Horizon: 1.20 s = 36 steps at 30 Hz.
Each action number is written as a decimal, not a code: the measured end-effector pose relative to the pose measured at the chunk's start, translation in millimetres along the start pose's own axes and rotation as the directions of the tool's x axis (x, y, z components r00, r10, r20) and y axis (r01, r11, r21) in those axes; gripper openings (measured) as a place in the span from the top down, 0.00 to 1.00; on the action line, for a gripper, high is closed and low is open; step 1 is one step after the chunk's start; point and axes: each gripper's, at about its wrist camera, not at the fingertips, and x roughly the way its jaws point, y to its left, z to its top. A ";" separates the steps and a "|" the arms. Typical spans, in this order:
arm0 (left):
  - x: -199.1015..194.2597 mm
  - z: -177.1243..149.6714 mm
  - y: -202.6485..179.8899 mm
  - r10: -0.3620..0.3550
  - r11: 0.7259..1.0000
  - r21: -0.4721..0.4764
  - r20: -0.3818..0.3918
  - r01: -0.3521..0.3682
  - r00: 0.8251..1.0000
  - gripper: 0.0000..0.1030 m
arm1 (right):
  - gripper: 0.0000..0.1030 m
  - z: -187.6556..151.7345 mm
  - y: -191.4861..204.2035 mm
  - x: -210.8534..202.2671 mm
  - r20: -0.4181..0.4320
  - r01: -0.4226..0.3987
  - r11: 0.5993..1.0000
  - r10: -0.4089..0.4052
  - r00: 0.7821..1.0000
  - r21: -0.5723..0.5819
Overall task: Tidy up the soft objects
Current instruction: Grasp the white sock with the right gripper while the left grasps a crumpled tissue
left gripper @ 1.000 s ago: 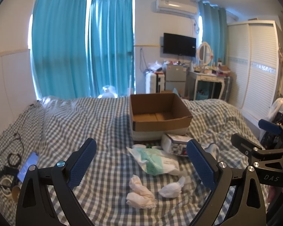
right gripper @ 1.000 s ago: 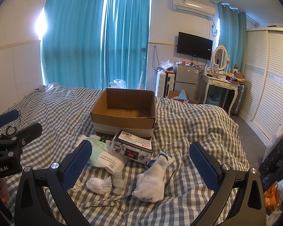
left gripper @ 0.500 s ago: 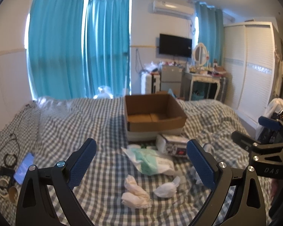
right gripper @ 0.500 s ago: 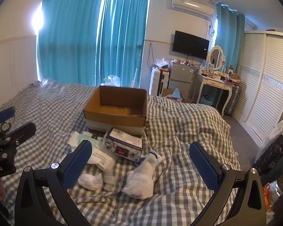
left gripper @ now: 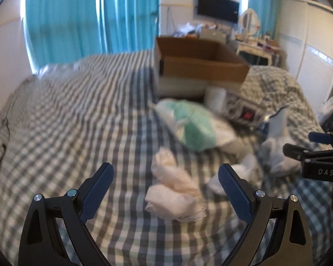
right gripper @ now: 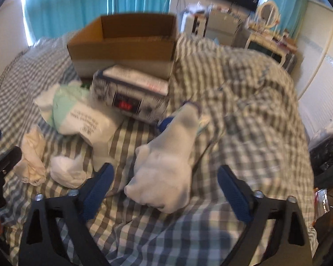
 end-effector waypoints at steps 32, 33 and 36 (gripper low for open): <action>7.9 2.8 8.3 -0.082 0.996 -0.047 -0.101 0.078 0.992 0.87 | 0.33 6.8 17.0 43.6 -0.096 -0.007 0.999 0.004 0.995 -0.032; 8.2 3.8 8.1 -0.084 0.996 -0.046 -0.101 0.080 0.991 0.87 | 0.53 7.7 19.8 45.5 -0.095 0.021 0.999 -0.025 0.995 -0.047; 4.7 9.1 7.8 -0.093 0.995 -0.036 -0.094 0.090 0.991 0.87 | 0.67 5.8 19.9 26.4 -0.014 0.059 0.997 -0.060 0.998 -0.052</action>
